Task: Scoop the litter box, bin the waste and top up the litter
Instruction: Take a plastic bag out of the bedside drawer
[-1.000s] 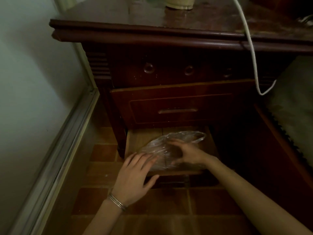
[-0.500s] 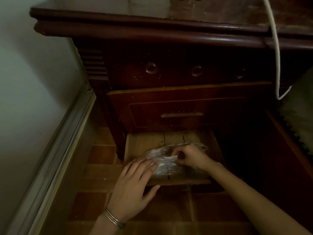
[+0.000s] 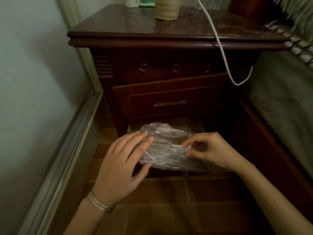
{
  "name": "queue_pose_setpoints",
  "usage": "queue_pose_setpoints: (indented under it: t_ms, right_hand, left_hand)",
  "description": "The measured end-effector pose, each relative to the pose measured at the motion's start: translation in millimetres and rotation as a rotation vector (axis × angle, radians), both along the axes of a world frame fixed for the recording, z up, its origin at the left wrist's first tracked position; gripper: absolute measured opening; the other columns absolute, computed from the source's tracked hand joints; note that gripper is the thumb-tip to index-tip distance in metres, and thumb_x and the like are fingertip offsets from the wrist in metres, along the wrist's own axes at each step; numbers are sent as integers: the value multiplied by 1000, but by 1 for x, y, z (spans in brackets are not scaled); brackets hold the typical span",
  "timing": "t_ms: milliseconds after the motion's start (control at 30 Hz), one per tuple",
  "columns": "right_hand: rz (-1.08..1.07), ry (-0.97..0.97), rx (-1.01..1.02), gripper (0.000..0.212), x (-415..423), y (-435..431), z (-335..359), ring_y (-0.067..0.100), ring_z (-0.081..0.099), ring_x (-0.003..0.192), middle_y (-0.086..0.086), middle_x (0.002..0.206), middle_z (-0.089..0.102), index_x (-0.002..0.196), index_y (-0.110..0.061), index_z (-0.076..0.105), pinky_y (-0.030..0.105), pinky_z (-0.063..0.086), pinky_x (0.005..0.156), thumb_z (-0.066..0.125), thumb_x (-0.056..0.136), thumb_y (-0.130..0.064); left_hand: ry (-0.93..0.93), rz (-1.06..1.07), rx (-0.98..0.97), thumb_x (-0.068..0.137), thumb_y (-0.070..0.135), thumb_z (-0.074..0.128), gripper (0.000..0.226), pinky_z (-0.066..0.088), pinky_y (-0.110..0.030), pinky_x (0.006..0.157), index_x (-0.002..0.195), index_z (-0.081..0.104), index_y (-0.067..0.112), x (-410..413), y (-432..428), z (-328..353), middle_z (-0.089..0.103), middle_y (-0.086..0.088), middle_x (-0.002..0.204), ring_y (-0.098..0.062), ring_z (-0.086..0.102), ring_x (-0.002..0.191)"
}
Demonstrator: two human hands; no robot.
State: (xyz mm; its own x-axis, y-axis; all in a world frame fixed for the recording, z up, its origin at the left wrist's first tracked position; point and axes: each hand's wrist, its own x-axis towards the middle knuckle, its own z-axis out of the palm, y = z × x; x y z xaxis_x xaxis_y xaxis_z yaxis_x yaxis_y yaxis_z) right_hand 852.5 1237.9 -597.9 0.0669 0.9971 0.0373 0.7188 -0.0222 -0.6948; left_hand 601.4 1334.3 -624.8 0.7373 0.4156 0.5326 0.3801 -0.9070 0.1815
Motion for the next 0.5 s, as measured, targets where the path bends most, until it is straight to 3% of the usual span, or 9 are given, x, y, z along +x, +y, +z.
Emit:
queue_pose_setpoints:
  t_ms: [300,500]
  right_hand:
    - [29,66,-291,28,-22,-87,-43,-2,63,80,-12,86,67,98,-36,65,14,50,71,74,75,-23]
    - [-105,-87,-369,26,-15,-99,-120,-9,56,88,-18,91,60,100,-36,59,10,46,79,70,81,-21]
  left_hand:
    - [234,-91,-144,91,51,41,52,14,-22,112,136,45,24,-19,-52,-56,47,7,136,-9,36,129]
    - [347,-77,-219,89,48,44,52,29,-27,107,136,45,25,-12,-57,-121,48,7,135,-10,38,127]
